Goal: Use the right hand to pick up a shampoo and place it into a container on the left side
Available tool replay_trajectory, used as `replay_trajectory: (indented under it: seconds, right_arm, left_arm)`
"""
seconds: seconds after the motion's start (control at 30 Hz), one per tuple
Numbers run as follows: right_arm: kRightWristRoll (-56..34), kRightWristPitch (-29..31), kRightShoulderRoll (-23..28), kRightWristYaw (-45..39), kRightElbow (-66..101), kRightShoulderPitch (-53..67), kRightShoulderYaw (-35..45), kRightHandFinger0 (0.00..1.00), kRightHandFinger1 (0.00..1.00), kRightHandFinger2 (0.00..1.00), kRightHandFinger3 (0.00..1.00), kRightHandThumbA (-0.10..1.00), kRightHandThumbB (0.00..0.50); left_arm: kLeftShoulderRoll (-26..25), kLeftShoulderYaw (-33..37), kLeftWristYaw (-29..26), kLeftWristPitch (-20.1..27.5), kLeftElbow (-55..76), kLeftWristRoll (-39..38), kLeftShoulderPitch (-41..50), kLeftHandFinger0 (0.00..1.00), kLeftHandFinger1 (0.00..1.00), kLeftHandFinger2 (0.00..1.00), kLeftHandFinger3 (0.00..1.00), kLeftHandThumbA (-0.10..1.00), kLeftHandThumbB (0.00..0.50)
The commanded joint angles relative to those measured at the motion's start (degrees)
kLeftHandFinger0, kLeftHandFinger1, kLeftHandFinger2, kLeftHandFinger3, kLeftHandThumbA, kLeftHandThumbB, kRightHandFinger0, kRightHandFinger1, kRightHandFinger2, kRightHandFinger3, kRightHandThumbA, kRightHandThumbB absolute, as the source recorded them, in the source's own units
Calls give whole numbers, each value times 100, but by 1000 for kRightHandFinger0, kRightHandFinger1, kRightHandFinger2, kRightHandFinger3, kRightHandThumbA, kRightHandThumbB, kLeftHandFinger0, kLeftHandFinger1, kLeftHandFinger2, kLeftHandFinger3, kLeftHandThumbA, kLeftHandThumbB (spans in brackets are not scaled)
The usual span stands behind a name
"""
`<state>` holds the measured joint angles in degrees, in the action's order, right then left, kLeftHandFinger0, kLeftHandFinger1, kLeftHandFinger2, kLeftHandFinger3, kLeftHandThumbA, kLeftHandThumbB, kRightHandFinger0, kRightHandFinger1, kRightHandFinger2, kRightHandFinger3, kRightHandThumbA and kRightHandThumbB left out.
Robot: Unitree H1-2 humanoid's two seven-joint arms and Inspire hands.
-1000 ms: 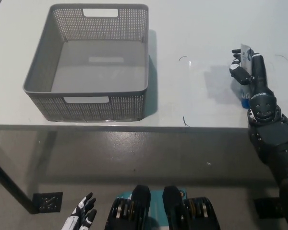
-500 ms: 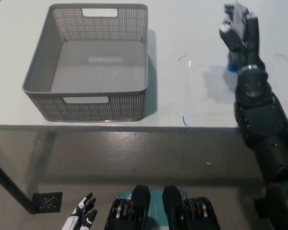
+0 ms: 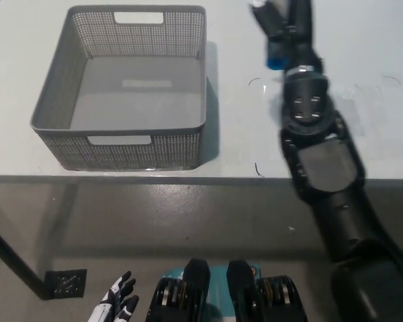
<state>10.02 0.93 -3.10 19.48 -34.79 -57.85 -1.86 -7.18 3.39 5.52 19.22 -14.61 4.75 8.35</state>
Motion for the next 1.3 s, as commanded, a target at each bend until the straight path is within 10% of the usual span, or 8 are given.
replay_trajectory:
  seconds: [0.0,0.8,1.1,1.27]
  right_arm:
    - [226,-15,-314,81,-11,-757,-193,0,248,705,771,-100,164]
    - [60,796,-1130,339,-2028,-969,-245,0,274,700,790,-100,133]
    - [-121,1135,-1087,298,-2377,-731,-103,1,288,683,604,-100,153]
    - [-214,1229,-926,-12,-2326,-712,-93,412,504,640,664,233,225]
  left_arm:
    - [-56,61,27,91,14,63,-40,1000,1000,1000,1000,833,183]
    - [-6,292,12,74,-101,168,-196,980,1000,1000,1000,772,176]
    - [-23,361,77,113,-115,163,-285,980,1000,1000,1000,763,168]
    - [-58,390,131,80,-116,142,-349,977,1000,1000,1000,770,173]
